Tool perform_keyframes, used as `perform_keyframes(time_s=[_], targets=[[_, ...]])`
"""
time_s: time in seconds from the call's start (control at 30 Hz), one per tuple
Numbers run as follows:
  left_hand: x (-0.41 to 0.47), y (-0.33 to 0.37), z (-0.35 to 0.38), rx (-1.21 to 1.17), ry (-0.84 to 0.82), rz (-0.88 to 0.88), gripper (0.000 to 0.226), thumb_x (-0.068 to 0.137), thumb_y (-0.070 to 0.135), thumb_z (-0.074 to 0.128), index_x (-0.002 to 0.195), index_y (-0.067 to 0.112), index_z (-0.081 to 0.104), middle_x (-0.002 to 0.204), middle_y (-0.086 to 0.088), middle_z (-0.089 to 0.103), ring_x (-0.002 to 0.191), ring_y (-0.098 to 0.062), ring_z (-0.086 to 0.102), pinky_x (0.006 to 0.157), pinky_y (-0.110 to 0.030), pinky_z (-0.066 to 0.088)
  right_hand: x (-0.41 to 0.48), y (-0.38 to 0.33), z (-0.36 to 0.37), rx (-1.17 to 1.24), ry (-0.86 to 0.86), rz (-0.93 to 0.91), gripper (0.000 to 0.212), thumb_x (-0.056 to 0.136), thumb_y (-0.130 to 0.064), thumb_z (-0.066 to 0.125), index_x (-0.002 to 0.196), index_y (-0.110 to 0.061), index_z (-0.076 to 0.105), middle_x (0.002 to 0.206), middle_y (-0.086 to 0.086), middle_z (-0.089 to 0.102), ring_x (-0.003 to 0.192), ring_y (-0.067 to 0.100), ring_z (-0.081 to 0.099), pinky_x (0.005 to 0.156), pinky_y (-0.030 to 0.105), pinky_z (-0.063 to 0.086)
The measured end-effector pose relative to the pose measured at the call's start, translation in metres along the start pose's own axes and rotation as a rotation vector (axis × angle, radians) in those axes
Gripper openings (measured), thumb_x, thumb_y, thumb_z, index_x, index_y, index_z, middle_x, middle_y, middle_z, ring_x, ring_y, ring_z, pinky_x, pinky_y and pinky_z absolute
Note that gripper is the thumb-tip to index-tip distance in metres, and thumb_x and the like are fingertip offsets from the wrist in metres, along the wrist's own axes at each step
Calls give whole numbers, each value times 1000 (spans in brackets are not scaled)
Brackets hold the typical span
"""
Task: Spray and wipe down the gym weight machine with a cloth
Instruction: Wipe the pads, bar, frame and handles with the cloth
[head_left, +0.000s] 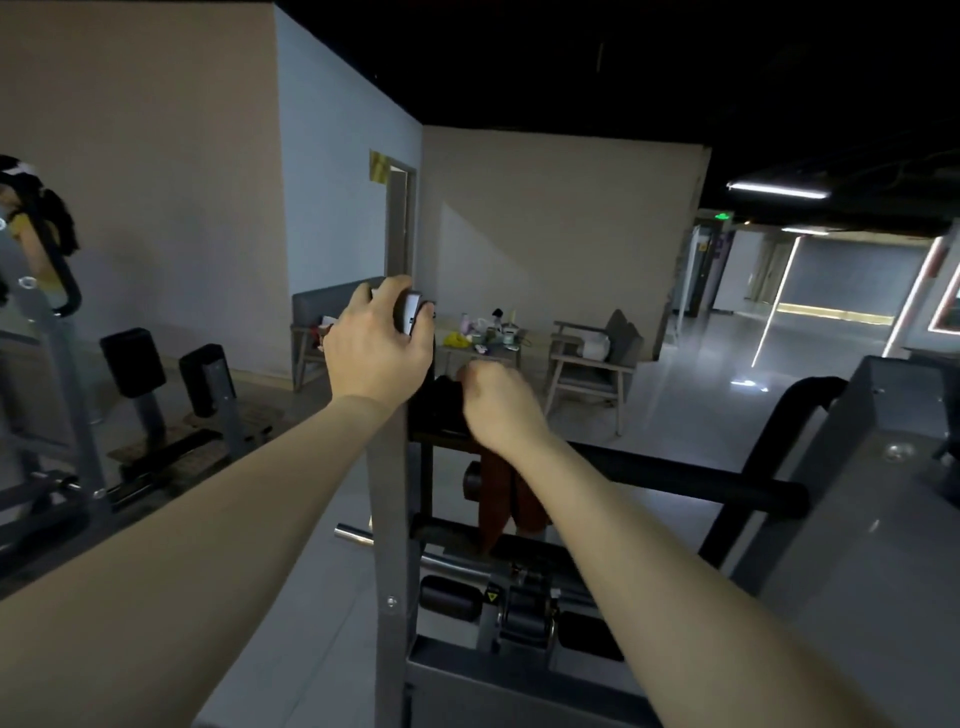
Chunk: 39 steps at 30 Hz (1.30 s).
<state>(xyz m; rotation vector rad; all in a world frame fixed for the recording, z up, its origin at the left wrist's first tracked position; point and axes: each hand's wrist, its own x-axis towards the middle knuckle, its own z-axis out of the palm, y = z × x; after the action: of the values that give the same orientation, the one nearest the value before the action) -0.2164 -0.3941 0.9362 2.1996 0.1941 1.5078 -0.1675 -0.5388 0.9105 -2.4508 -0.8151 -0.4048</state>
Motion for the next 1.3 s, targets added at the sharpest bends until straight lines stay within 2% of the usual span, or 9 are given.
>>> perform_keyframes(time_s=[0.17, 0.3, 0.4, 0.6, 0.73, 0.9, 1.0, 1.17, 1.3], targets=[[1, -2, 3, 16, 2, 9, 36, 97, 40, 57, 127, 23, 62, 103, -9, 63, 87, -33, 63, 69, -38, 43, 11, 1, -14, 154, -469, 96, 57, 68, -52, 55, 108, -14, 68, 130, 9, 62, 111, 28, 61, 99, 44, 50], [-1, -3, 1, 33, 7, 27, 36, 97, 40, 57, 128, 24, 61, 108, -10, 64, 93, -35, 63, 69, -37, 41, 3, 6, -33, 225, -571, 90, 36, 100, -31, 57, 128, -10, 63, 135, 6, 61, 121, 20, 58, 100, 26, 43], [-1, -2, -1, 47, -5, 37, 34, 97, 38, 57, 128, 23, 61, 110, -11, 64, 95, -36, 63, 69, -34, 37, -3, -1, -28, 120, -502, -9, 27, 110, -29, 38, 98, -22, 61, 93, -8, 52, 83, 6, 49, 66, 16, 33], [-2, -3, -2, 36, -2, 42, 32, 97, 37, 57, 126, 22, 61, 107, -11, 64, 91, -34, 63, 69, -33, 38, -8, 26, -48, -114, -258, 217, 44, 111, -34, 29, 83, -12, 54, 87, 8, 52, 76, 20, 51, 57, 26, 33], [-2, -1, -2, 22, 5, 39, 33, 97, 37, 57, 126, 21, 62, 107, -11, 64, 92, -34, 63, 69, -33, 39, -11, 30, -59, 269, 150, 366, 50, 110, -36, 34, 69, -11, 48, 69, 7, 50, 69, 26, 53, 66, 34, 36], [-2, -2, -5, 25, -10, 55, 33, 97, 39, 55, 126, 22, 60, 105, -10, 63, 90, -33, 63, 70, -34, 43, -5, -10, -49, 744, 334, 472, 43, 110, -28, 39, 124, 7, 59, 125, 16, 62, 111, 27, 59, 94, 33, 45], [-1, -3, -4, 41, -7, 61, 32, 97, 38, 56, 124, 20, 62, 103, -11, 63, 87, -34, 63, 67, -33, 39, -1, -10, -37, 328, 58, 346, 43, 104, -33, 49, 133, 0, 53, 139, 19, 54, 117, 29, 56, 89, 29, 43], [-2, -5, -1, 33, 14, 68, 34, 97, 38, 56, 124, 20, 61, 103, -11, 63, 87, -33, 63, 66, -33, 39, -27, 1, -44, -321, -527, 49, 115, 73, -58, 81, 157, -11, 20, 153, 11, 36, 139, 30, 40, 109, 43, 44], [-3, -4, -2, 26, 21, 67, 36, 97, 38, 56, 126, 19, 61, 106, -12, 64, 89, -31, 64, 68, -32, 39, -32, 10, -17, -606, -214, -232, 33, 83, -29, 72, 108, -11, 57, 86, 2, 55, 89, 29, 65, 66, 36, 50]])
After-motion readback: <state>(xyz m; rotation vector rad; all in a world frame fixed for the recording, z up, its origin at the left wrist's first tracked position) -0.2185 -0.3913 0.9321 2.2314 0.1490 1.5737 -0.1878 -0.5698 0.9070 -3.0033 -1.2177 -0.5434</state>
